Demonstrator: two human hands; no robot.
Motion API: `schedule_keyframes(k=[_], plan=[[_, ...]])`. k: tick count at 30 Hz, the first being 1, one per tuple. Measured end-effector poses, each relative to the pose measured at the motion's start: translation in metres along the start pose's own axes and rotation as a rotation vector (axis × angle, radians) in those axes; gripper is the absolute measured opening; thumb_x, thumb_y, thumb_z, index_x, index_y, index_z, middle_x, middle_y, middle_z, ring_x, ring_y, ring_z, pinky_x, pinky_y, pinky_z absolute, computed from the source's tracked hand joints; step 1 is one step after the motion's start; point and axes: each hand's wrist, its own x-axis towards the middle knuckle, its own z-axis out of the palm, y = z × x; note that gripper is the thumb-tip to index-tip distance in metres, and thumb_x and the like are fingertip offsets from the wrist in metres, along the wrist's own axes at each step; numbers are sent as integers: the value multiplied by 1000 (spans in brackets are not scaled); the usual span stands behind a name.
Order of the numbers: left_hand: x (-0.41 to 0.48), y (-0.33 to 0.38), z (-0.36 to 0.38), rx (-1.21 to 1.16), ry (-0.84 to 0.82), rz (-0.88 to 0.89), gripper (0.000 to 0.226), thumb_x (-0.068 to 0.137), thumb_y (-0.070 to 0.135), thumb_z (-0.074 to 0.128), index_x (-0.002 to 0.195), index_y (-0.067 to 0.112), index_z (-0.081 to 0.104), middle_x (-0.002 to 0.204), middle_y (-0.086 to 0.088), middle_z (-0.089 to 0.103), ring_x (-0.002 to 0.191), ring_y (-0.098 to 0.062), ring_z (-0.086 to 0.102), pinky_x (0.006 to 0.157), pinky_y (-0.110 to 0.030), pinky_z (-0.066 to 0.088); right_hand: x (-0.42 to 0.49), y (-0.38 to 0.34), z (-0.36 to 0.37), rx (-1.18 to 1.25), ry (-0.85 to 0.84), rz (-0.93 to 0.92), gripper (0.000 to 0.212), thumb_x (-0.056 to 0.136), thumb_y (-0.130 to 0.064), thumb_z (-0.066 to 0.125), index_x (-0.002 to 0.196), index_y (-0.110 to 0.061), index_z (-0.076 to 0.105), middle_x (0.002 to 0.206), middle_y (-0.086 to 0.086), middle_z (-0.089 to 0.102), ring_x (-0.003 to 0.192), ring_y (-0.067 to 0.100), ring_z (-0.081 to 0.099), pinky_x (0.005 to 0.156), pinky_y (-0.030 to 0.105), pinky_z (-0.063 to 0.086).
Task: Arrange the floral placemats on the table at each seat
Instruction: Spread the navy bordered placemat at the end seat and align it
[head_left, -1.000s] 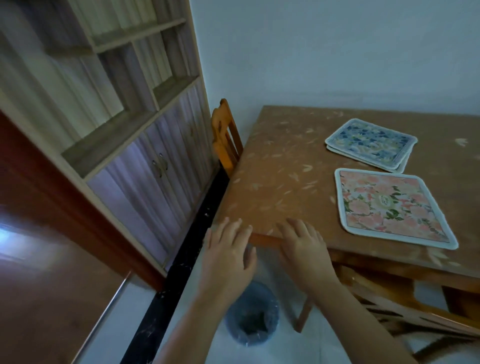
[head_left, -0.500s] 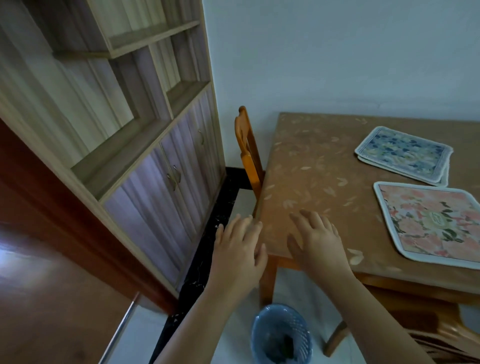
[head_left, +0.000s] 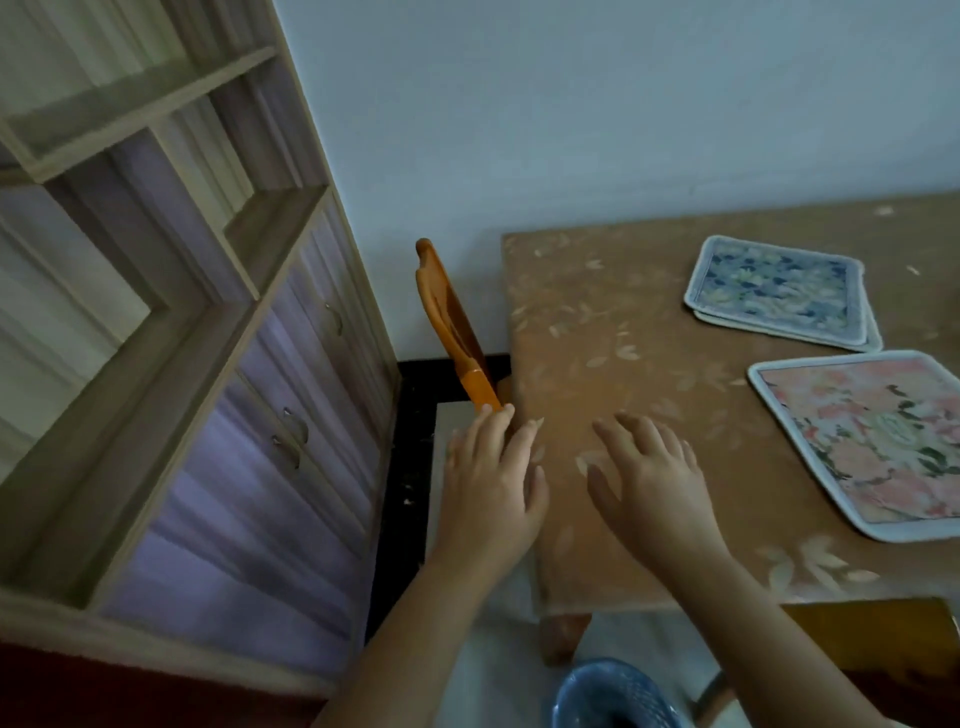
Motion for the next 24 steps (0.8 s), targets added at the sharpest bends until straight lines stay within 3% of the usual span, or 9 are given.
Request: schedule_keyframes(k=[6, 13, 24], plan=[[64, -51, 17, -92, -119, 148, 41, 82, 14, 63, 121, 5, 54, 130, -19, 51, 127, -36, 38, 101, -56, 31, 53, -28, 24, -44, 57, 159, 45, 82, -23, 63, 124, -13, 51, 131, 15, 51, 122, 33, 43, 99, 52, 37], [147, -105, 31, -157, -244, 364, 41, 88, 20, 53, 127, 8, 48, 137, -16, 44, 132, -32, 30, 106, -53, 22, 112, -60, 43, -63, 137, 360, 46, 83, -23, 62, 126, -13, 50, 132, 14, 50, 124, 32, 41, 100, 50, 36], [232, -126, 81, -184, -390, 540, 44, 92, 29, 44, 133, 12, 39, 144, -12, 35, 136, -26, 19, 110, -47, 13, 163, -34, 57, -154, 225, 588, 43, 81, -24, 63, 122, -13, 53, 128, 15, 53, 120, 34, 45, 98, 52, 37]])
